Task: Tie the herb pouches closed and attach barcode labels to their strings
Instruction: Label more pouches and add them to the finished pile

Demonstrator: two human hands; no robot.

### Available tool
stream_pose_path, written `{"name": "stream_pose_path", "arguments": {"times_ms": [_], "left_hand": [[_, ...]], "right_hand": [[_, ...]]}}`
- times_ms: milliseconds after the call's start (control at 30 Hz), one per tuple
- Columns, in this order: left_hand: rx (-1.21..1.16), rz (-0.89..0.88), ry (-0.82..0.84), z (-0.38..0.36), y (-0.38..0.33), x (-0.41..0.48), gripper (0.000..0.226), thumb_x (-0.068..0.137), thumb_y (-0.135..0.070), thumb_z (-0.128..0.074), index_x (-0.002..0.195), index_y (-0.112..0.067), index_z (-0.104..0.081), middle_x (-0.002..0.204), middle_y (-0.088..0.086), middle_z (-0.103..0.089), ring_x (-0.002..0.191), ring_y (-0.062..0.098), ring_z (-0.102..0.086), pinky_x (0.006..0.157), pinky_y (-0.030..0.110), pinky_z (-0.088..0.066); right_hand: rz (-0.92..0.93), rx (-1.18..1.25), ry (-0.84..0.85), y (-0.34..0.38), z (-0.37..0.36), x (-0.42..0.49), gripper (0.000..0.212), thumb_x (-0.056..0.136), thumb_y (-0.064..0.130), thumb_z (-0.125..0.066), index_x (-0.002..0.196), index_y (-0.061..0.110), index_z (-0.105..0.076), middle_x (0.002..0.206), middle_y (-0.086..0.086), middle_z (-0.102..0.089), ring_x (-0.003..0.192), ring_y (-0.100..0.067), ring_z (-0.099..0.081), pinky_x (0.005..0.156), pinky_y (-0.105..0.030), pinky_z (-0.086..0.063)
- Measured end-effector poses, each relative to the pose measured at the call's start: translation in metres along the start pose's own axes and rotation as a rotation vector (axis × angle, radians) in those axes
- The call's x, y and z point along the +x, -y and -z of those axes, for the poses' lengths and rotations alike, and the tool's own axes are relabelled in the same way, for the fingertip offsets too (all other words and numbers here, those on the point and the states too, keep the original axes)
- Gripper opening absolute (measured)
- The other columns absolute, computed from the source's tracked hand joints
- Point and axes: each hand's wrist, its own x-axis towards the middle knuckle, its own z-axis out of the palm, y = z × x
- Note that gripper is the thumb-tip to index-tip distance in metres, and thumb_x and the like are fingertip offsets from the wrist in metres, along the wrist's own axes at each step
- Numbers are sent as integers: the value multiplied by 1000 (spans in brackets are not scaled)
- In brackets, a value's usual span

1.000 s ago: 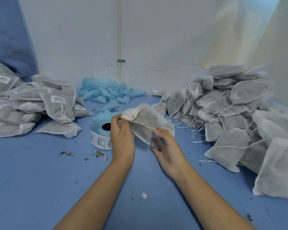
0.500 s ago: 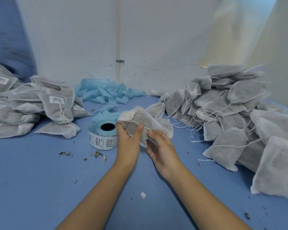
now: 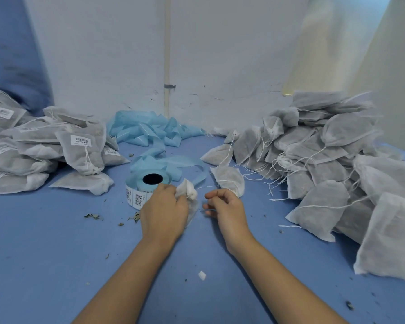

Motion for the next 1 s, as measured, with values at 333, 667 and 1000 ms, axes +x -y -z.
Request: {"name": "stream_pose_path", "arguments": {"times_ms": [333, 667, 1000], "left_hand": [[-895, -18, 356, 2, -16, -6, 42, 54, -9, -51, 92, -13, -71, 95, -6, -68, 85, 0, -61, 74, 10, -44], [-945, 53, 290, 5, -2, 0, 34, 59, -5, -51, 88, -14, -68, 89, -3, -65, 87, 16, -59, 76, 22, -44], [-1062, 154, 309, 6, 5, 7, 43, 72, 21, -42, 85, -9, -71, 85, -2, -69, 79, 10, -64, 69, 16, -48]], "right_hand": [[-76, 24, -180, -1, 6, 9, 18, 90, 11, -56, 107, 5, -56, 100, -8, -62, 90, -21, -59, 85, -36, -49], [-157, 582, -207, 6, 20, 15, 39, 90, -7, -56, 124, 10, -47, 88, -9, -60, 74, -14, -59, 65, -18, -54], [242, -51, -285, -1, 19, 11, 32, 85, 3, -66, 108, 20, -53, 99, 5, -59, 74, 3, -58, 65, -5, -44]]}}
